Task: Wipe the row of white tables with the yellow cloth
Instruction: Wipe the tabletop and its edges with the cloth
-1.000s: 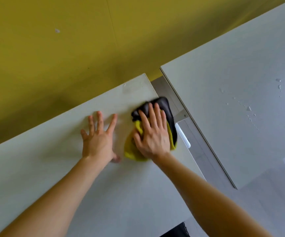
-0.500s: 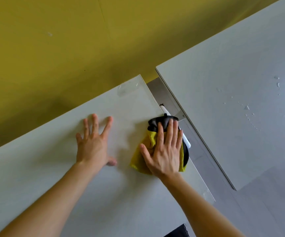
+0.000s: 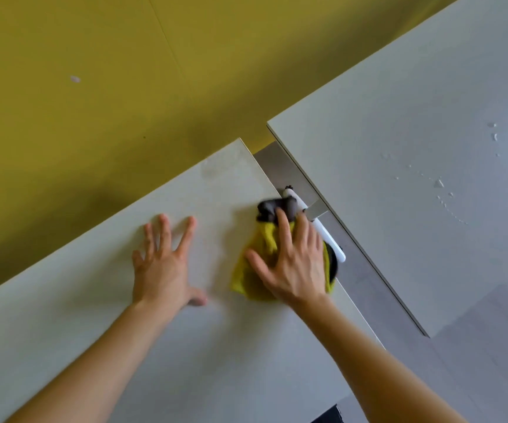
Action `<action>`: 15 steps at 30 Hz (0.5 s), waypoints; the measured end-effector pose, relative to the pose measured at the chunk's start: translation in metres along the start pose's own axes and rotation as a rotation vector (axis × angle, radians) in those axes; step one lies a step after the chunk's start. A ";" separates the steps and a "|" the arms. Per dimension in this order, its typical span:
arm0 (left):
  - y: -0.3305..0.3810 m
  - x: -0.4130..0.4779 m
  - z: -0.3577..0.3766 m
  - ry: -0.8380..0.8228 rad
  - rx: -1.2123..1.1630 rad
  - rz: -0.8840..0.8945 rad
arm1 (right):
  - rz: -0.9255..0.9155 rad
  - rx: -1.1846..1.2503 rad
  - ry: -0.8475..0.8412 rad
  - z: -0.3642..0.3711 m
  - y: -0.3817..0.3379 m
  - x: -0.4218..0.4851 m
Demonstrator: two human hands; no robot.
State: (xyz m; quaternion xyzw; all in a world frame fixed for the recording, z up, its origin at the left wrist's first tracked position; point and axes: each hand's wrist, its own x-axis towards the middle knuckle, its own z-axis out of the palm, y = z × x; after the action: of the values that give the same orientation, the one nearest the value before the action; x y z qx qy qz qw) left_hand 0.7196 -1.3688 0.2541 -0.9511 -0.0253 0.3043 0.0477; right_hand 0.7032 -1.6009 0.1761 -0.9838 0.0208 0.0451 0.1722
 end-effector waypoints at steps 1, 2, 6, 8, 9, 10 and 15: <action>0.000 0.000 0.001 0.011 0.002 0.001 | -0.008 -0.020 -0.026 -0.003 0.010 -0.020; 0.000 0.000 0.001 0.017 0.002 0.002 | 0.001 -0.032 -0.044 -0.003 0.015 -0.028; -0.001 0.002 0.001 0.001 0.012 -0.010 | 0.081 0.052 0.025 0.006 -0.027 0.056; -0.001 0.002 0.001 -0.010 0.015 -0.012 | 0.090 0.128 0.051 0.008 -0.062 0.122; -0.001 0.002 0.001 -0.016 0.015 -0.015 | 0.089 0.147 0.039 0.008 -0.076 0.147; -0.002 0.003 0.001 -0.022 0.015 -0.017 | 0.089 0.155 0.030 0.009 -0.086 0.161; -0.002 0.003 0.001 -0.016 -0.010 -0.028 | 0.086 0.161 0.094 0.012 -0.038 0.084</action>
State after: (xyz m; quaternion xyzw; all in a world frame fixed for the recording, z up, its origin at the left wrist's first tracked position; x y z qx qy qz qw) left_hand 0.7214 -1.3660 0.2513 -0.9484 -0.0406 0.3109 0.0472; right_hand 0.7876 -1.5633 0.1700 -0.9659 0.0749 0.0046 0.2476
